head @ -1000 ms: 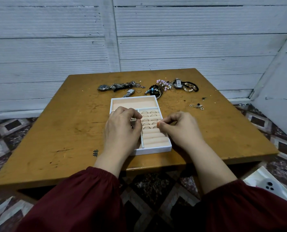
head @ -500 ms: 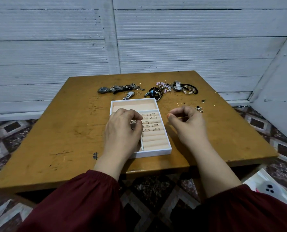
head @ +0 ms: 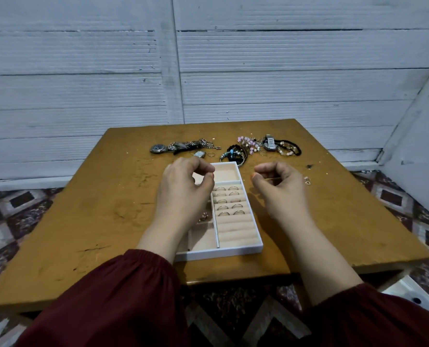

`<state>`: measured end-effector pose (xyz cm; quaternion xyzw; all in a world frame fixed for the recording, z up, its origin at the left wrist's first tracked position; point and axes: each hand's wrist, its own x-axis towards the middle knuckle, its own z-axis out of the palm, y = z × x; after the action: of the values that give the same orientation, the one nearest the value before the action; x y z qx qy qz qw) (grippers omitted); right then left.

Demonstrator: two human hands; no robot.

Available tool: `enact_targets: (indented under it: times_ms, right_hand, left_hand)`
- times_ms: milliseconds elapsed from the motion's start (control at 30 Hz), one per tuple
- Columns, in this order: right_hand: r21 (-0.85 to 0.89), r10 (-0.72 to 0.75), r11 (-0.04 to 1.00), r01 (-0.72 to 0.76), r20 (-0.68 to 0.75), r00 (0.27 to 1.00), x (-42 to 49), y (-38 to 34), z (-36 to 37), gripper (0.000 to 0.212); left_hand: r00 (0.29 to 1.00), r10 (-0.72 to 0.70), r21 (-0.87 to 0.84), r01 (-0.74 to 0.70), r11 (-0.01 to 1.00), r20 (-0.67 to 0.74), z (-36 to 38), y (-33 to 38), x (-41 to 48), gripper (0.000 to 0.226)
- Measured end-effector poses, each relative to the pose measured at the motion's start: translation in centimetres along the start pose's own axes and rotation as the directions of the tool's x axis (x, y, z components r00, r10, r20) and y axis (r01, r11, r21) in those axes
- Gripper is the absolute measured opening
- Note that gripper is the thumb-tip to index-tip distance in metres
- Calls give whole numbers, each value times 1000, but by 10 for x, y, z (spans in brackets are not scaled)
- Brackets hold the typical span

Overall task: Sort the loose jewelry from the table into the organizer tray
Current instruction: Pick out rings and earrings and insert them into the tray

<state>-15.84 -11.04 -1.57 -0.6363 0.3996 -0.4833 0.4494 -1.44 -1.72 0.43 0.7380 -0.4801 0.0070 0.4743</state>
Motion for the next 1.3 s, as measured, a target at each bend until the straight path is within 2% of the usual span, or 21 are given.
enact_targets:
  times_ms: [367, 567, 700, 800, 867, 1033, 1167, 1300]
  right_hand:
    - [-104, -58, 992, 67, 84, 995, 58, -3, 35, 15]
    - [-253, -96, 959, 130, 142, 985, 109, -7, 51, 10]
    - [-353, -89, 924, 146, 173, 981, 141, 0, 64, 11]
    - [-452, -70, 873, 186, 261, 963, 155, 9, 74, 10]
    - [-530, -29, 821, 214, 335, 942, 161, 15, 82, 8]
    - [-726, -7, 595, 344, 424, 906, 169, 27, 101, 8]
    - [-769, 30, 484, 418, 491, 871, 172, 28, 109, 22]
    - [-783, 7, 420, 459, 508, 861, 174, 29, 112, 21]
  left_hand:
    - [1000, -18, -19, 18, 1000, -13, -7, -34, 61, 12]
    - [995, 0, 68, -7, 998, 104, 13, -52, 102, 12]
    - [975, -54, 216, 6, 976, 217, 18, -63, 137, 12]
    - [932, -105, 340, -20, 940, 346, 20, -70, 159, 15]
    - [914, -133, 392, -30, 919, 383, 21, -77, 168, 17]
    - [893, -163, 464, -56, 884, 419, 29, -93, 177, 21]
    - [871, -159, 487, -101, 868, 464, 37, -101, 179, 13]
    - [880, -133, 487, -122, 865, 457, 40, -105, 181, 6]
